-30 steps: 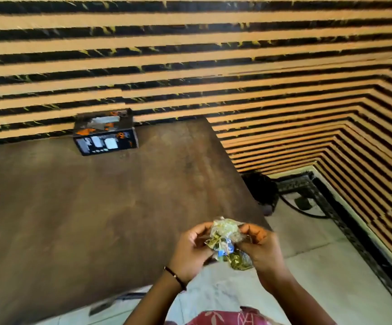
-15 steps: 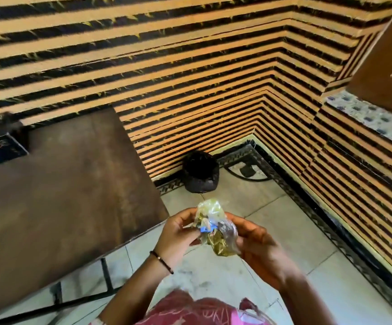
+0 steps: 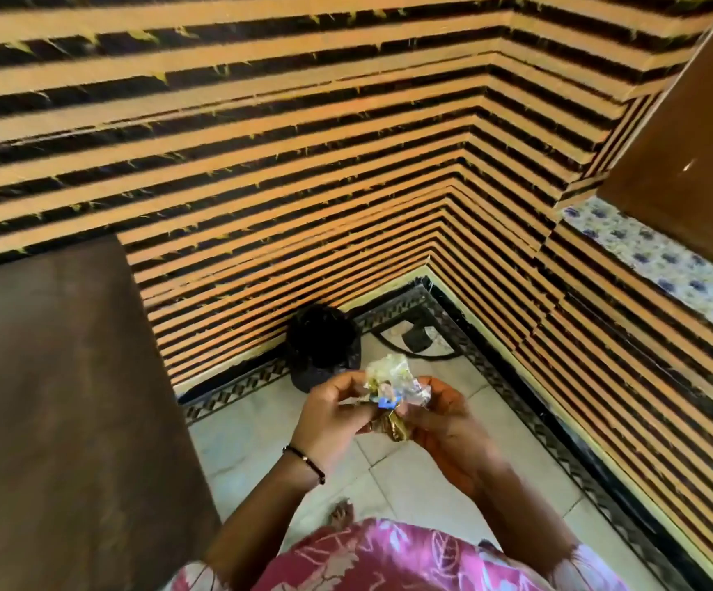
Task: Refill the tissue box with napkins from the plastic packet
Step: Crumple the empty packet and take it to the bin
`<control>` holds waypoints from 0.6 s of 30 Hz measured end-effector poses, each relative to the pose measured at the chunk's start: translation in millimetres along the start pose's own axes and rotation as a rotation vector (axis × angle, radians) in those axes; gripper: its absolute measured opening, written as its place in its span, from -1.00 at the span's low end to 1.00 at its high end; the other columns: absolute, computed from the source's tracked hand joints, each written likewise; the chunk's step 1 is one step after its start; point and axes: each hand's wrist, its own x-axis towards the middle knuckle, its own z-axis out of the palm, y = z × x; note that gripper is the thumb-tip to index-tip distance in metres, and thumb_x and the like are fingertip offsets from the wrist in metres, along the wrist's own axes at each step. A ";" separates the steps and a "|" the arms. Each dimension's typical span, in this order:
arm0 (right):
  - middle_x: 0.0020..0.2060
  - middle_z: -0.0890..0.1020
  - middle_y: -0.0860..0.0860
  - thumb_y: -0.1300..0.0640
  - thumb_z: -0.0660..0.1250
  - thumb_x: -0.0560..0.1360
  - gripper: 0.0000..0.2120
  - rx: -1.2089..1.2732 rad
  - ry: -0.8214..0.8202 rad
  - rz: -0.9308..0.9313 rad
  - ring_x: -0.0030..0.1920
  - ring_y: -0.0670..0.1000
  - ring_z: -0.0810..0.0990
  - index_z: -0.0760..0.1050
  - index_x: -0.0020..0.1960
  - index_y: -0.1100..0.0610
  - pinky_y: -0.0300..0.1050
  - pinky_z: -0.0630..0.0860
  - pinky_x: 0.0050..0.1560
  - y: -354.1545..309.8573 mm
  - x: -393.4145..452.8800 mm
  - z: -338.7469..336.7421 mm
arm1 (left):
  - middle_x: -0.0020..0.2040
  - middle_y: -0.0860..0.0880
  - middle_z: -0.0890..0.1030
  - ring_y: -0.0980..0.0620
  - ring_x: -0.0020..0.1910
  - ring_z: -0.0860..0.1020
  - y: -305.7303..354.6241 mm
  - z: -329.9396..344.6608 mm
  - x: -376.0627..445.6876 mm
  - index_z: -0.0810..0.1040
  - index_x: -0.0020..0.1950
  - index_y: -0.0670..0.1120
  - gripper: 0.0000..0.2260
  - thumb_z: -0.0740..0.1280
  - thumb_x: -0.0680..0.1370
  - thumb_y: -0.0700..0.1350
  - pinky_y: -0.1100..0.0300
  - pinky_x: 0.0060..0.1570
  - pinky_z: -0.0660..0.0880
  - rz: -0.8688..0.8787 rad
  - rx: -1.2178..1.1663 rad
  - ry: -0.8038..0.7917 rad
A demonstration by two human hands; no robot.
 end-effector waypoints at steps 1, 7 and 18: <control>-0.04 0.59 0.34 0.21 0.53 0.23 -0.48 -0.028 0.031 -0.008 -0.06 0.24 0.56 0.44 0.08 0.39 0.08 0.55 -0.04 -8.1 18.0 -0.9 | -0.09 -0.16 0.64 0.06 -0.18 0.62 4.7 -2.7 17.8 0.59 -0.09 -0.11 -0.79 0.38 0.40 -0.40 0.28 -0.30 0.56 0.026 0.024 -0.005; -0.23 0.65 0.20 0.47 0.30 0.37 -0.83 -0.109 0.108 -0.017 -0.24 0.11 0.61 0.52 -0.07 0.33 -0.06 0.56 -0.25 -38.8 89.2 0.0 | -0.06 0.04 0.65 0.18 -0.12 0.62 25.1 -16.7 81.0 0.56 0.04 -0.03 -0.74 0.35 0.45 -0.34 0.30 -0.19 0.57 0.042 0.037 -0.060; -0.19 0.67 0.17 0.41 0.31 0.42 -0.83 -0.235 0.047 0.206 -0.22 0.08 0.64 0.55 -0.01 0.28 -0.15 0.52 -0.32 -48.7 227.0 5.4 | 0.15 -0.03 0.57 0.08 0.11 0.57 -6.9 -53.5 154.2 0.33 0.33 0.02 -0.54 0.36 0.47 -0.12 0.23 0.06 0.52 -0.057 0.064 0.266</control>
